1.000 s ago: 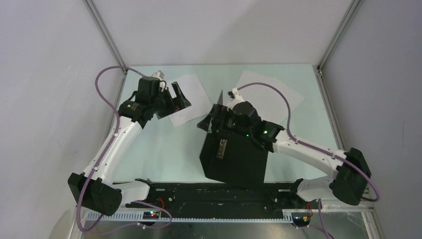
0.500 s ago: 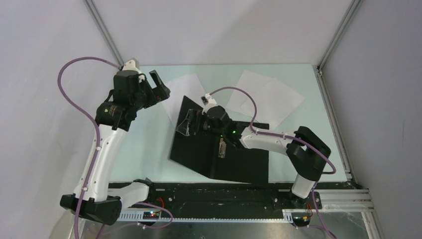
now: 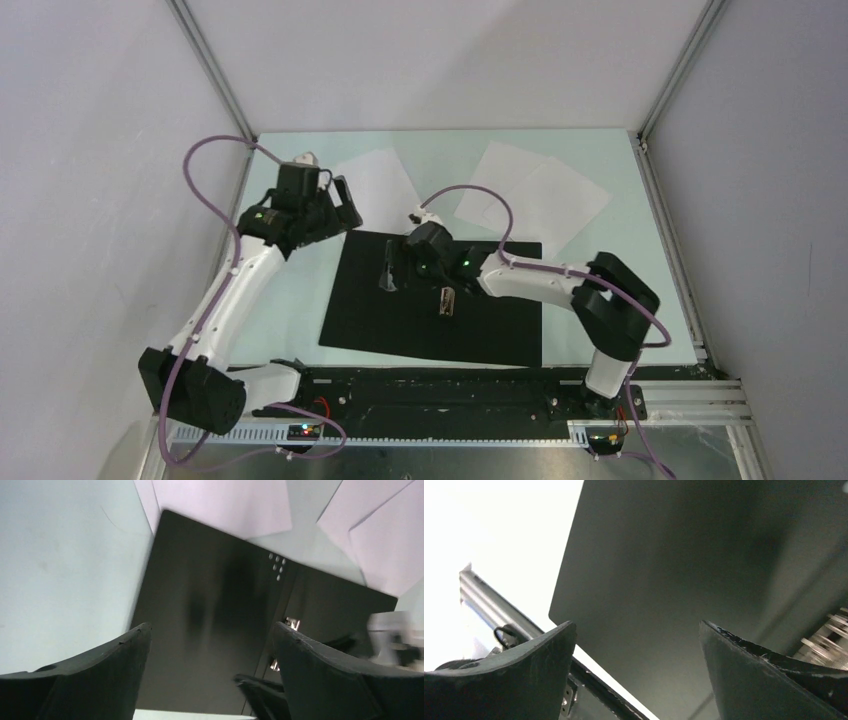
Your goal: Put the files into the folder
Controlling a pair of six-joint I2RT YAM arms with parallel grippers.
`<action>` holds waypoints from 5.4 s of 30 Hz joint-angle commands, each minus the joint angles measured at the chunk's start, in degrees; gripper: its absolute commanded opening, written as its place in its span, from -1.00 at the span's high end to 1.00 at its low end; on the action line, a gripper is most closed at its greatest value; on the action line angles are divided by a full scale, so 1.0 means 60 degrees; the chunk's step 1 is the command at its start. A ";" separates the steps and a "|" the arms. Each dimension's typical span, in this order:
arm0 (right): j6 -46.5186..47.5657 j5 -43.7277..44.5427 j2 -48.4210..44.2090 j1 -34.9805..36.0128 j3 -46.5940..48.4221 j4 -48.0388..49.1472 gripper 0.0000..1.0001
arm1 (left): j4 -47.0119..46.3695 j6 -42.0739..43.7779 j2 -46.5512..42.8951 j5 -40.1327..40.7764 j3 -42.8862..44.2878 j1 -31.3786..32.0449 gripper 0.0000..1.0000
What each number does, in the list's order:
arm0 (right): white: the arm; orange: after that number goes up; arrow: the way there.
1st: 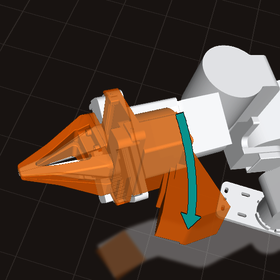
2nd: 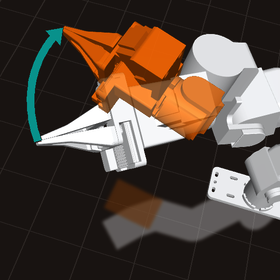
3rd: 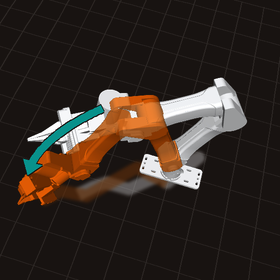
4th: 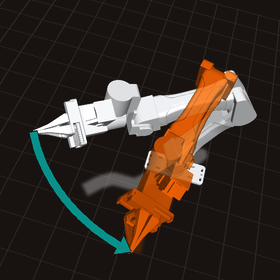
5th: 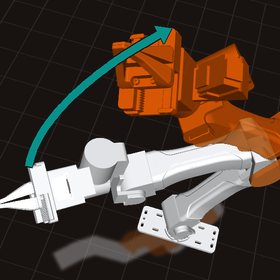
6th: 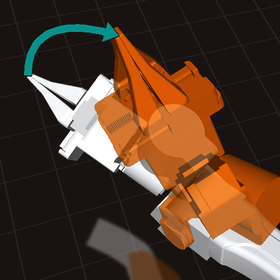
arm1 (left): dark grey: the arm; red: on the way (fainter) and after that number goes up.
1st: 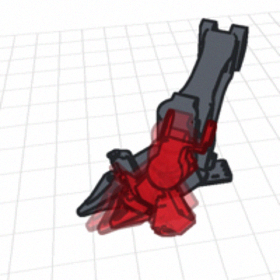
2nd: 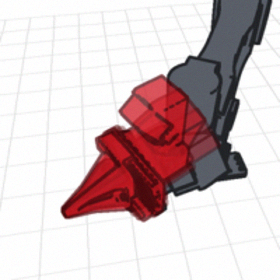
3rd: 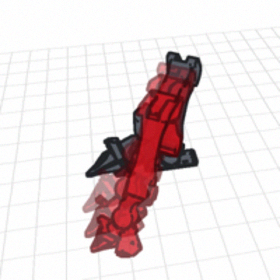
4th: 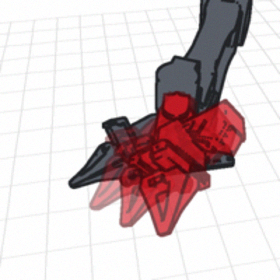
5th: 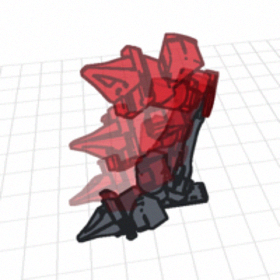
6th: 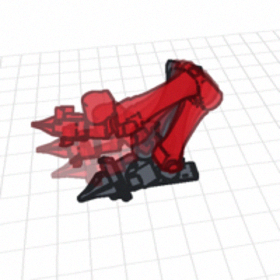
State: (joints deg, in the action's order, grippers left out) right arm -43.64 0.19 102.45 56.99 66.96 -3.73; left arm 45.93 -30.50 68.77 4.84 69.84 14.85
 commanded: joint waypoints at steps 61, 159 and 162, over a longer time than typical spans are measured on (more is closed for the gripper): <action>0.0648 0.1114 -0.5062 -0.3103 -0.4821 -0.2579 -0.37 | -0.5102 -0.5252 0.3758 -0.0456 -0.2424 0.5868 -0.09; -0.0460 0.4394 0.0584 0.1178 -0.0809 -0.5863 0.77 | -0.4992 -0.7332 0.2082 0.0605 -0.6969 0.4520 1.00; -0.0569 0.4495 0.0586 0.1194 -0.0879 -0.5945 0.78 | -0.4989 -0.7259 0.2128 0.0549 -0.6998 0.4395 1.00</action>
State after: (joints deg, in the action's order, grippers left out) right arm -45.04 26.85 102.10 64.16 63.64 -37.95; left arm 10.90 -76.47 78.32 5.48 30.96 42.50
